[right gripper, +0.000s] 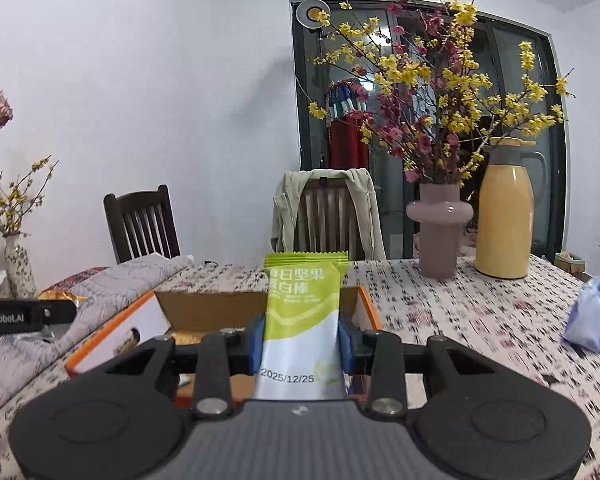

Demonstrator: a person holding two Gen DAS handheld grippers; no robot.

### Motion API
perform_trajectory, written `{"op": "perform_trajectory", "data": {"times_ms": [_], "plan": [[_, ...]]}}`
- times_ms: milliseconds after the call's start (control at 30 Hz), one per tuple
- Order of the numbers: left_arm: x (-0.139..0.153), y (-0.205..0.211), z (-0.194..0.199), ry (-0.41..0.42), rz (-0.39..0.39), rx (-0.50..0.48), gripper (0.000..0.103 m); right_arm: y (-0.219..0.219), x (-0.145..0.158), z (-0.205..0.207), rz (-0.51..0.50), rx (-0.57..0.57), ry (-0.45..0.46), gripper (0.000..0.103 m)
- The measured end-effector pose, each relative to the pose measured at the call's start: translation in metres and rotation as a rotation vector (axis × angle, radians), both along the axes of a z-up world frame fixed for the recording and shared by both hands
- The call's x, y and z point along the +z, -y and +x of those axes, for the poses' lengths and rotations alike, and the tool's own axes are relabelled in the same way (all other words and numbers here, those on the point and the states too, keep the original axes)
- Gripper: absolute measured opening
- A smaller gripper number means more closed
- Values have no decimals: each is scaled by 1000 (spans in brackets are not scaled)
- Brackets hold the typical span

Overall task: Organize snacks
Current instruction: 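Carry the bar packet and cracker packet over the box with both grippers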

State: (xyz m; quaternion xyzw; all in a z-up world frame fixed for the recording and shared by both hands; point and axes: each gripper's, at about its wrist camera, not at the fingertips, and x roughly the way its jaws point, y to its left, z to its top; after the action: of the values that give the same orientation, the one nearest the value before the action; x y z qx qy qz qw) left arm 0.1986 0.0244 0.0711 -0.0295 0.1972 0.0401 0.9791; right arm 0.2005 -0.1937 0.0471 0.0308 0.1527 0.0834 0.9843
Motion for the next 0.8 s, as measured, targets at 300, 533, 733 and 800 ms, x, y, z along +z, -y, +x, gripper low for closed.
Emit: {"op": "perform_trajectory", "data": {"times_ms": [300,533,733,800], "plan": [[5,8,47,-4,-15,13,46,-6,5,65,20,11,-31,35],[-12,6,82,-14,-12,49,46,-8,-10,105,38,5,-70,35],[-31,0,96,-53,-9,70,46,-8,-26,118,32,3,-126,35],[-32,-1,95,-54,-12,67,46,-9,-29,118,24,8,-138,36]]}}
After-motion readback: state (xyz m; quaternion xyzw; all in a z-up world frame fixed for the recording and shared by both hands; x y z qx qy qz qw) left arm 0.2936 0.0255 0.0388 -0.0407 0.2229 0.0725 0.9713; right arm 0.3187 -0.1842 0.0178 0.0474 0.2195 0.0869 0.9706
